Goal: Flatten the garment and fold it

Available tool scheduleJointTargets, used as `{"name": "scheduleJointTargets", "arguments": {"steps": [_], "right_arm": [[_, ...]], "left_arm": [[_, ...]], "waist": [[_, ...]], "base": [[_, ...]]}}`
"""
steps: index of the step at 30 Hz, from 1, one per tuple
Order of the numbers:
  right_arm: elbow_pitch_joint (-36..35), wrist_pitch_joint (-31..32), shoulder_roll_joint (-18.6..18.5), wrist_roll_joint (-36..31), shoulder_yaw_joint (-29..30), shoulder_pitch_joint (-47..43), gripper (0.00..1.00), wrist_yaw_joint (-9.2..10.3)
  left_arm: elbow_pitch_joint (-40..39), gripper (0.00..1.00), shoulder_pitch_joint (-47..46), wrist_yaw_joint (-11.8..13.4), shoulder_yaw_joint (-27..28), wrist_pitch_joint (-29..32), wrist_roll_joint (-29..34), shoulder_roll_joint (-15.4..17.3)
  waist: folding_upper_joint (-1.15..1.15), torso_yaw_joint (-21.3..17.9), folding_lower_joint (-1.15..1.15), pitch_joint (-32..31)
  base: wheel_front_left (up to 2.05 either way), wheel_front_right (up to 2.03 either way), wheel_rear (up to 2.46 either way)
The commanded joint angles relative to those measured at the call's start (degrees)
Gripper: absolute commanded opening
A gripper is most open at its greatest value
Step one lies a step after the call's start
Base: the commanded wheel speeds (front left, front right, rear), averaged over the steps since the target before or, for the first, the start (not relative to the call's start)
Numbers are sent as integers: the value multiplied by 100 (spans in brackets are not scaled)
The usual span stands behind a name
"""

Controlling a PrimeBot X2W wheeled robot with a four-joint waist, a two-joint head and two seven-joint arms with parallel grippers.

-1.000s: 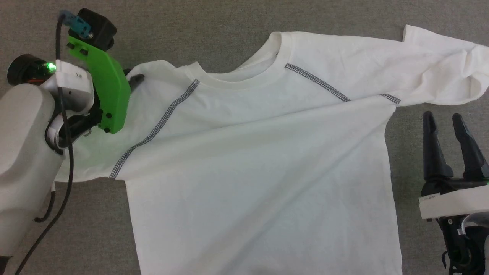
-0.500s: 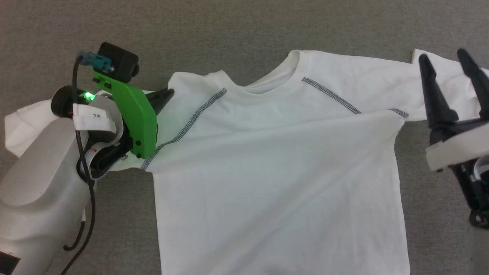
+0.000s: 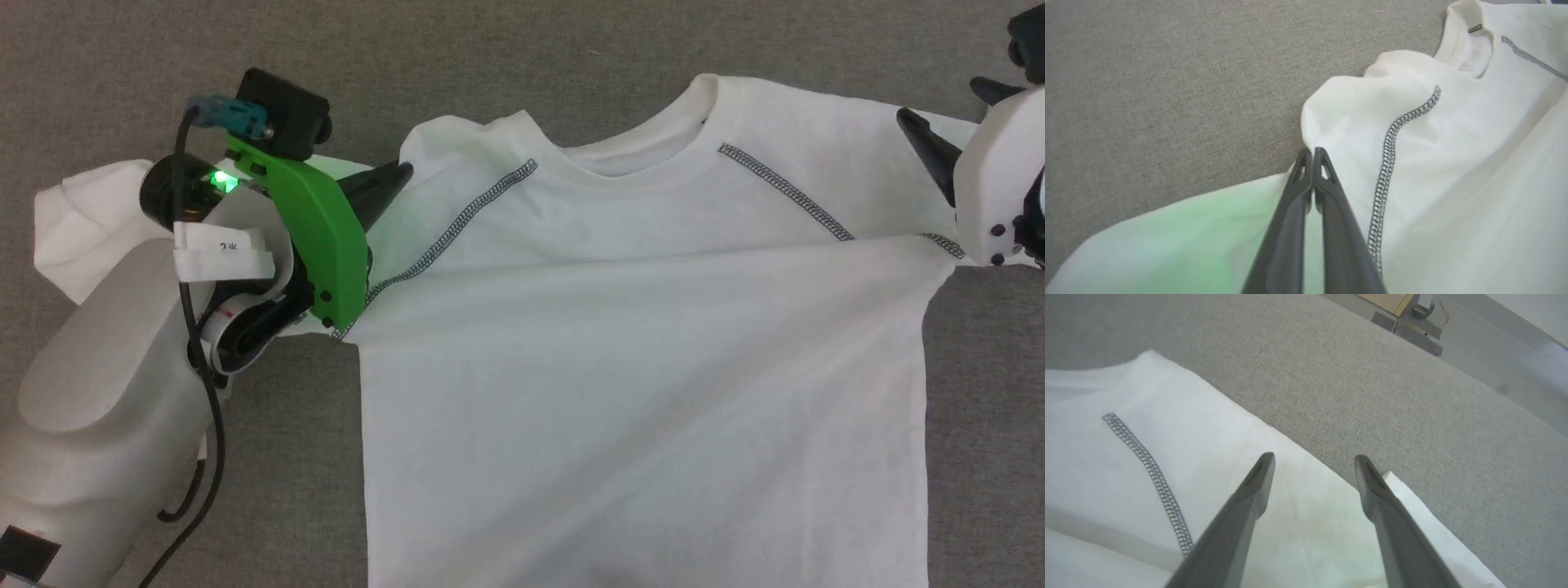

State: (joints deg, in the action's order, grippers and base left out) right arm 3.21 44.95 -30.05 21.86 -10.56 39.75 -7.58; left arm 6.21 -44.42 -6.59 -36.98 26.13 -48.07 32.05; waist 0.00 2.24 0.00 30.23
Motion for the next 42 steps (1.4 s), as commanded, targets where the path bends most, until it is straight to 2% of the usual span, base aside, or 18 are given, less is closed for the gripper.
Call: {"name": "scheduleJointTargets", "arguments": {"steps": [1, 12, 13, 14, 15, 16, 20, 23, 28, 32, 42], "right_arm": [[109, 92, -101, 86, -154, 132, 100, 9], [633, 361, -771, 888, -1376, 309, 100, 9], [669, 367, -799, 963, -1454, 318, 69, 9], [686, 347, -811, 1020, -1494, 334, 44, 9], [687, 299, -825, 1057, -1533, 362, 9, 9], [715, 142, -856, 1094, -1592, 442, 0, 9], [773, -412, -869, 1051, -1665, 595, 0, 9], [873, -951, -809, 991, -1654, 672, 0, 9], [1042, -1795, -649, 864, -1583, 715, 0, 9], [1203, -2303, -495, 718, -1395, 697, 0, 9], [1572, -3013, 99, 5, -765, 1116, 0, 9]], "left_arm": [[-13, 0, -118, -38, -17, -38, 45, -39], [142, 0, -340, -66, -161, -60, -36, -136], [168, 0, -347, -67, -164, -59, -52, -135], [187, 0, -350, -67, -161, -60, -69, -133], [208, 0, -350, -68, -155, -66, -87, -133], [274, 0, -332, -64, -107, -129, -139, -142], [388, 0, -294, -61, 6, -382, -191, -183], [444, 0, -316, -31, 87, -763, 5, -159], [589, 0, -309, 143, 244, -1578, 395, -183], [673, 0, -285, 279, 317, -1986, 586, -196], [711, 0, -687, 763, 464, -2279, 1060, -91]], "waist": [[0, 151, 0, 184], [0, 345, 0, 359], [0, 352, 0, 364], [0, 353, 0, 367], [0, 353, 0, 368], [0, 341, 0, 334], [0, 295, 0, 154], [0, 243, 0, -37], [0, 140, 0, -472], [0, 64, 0, -865], [0, -162, 0, -1716]], "base": [[0, 0, 0], [0, 0, 0], [0, 0, 0], [0, 0, 0], [0, 0, 0], [0, 0, 0], [0, 0, 0], [0, 0, 0], [0, 0, 0], [0, 0, 0], [0, 0, 0]]}}
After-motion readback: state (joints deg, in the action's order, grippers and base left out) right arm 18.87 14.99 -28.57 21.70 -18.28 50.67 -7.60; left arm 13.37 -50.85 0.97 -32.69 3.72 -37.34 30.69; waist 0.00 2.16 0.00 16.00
